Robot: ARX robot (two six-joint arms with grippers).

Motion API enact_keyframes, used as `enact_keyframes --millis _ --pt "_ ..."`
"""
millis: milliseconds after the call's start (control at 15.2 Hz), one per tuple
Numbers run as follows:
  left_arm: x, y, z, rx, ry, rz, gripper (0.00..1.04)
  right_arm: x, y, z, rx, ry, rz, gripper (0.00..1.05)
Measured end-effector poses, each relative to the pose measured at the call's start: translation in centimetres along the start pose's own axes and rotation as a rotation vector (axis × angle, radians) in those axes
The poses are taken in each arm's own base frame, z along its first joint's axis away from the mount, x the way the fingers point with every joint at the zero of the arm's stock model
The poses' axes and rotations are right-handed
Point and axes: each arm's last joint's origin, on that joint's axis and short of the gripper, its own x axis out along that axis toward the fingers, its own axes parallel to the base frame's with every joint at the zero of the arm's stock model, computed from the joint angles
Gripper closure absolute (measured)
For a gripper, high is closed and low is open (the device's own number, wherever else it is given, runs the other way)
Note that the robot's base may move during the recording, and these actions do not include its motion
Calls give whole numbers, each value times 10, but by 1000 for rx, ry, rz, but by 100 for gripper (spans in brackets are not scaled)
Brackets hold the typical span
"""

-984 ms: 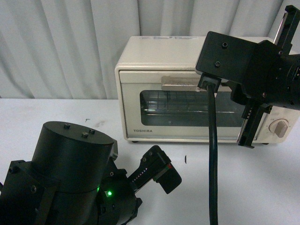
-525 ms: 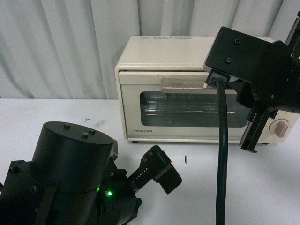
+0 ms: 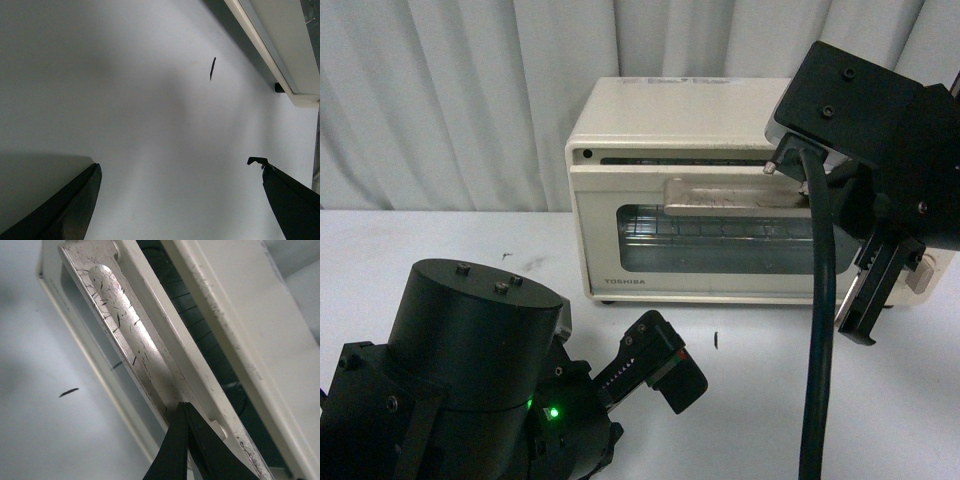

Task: Open oven

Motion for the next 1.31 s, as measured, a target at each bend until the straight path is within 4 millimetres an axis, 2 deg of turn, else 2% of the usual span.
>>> enact_keyframes --millis 131,393,721,918,1049,1180,1311 --pt "0 0 0 0 0 0 7 -9 8 -1 58 -6 67 103" --pt "0 0 0 0 0 0 7 -22 33 0 62 20 203 103" --pt "0 0 0 0 0 0 7 -40 24 11 54 4 178 103" --pt "0 0 0 2 1 -1 7 -60 16 24 44 -45 163 103" --pt "0 0 0 2 1 -1 7 -72 3 35 45 -96 108 89" --pt "0 0 0 1 1 -1 7 -81 -10 45 59 -141 51 67" --pt "0 0 0 1 2 -1 7 -80 -9 44 67 -132 61 43"
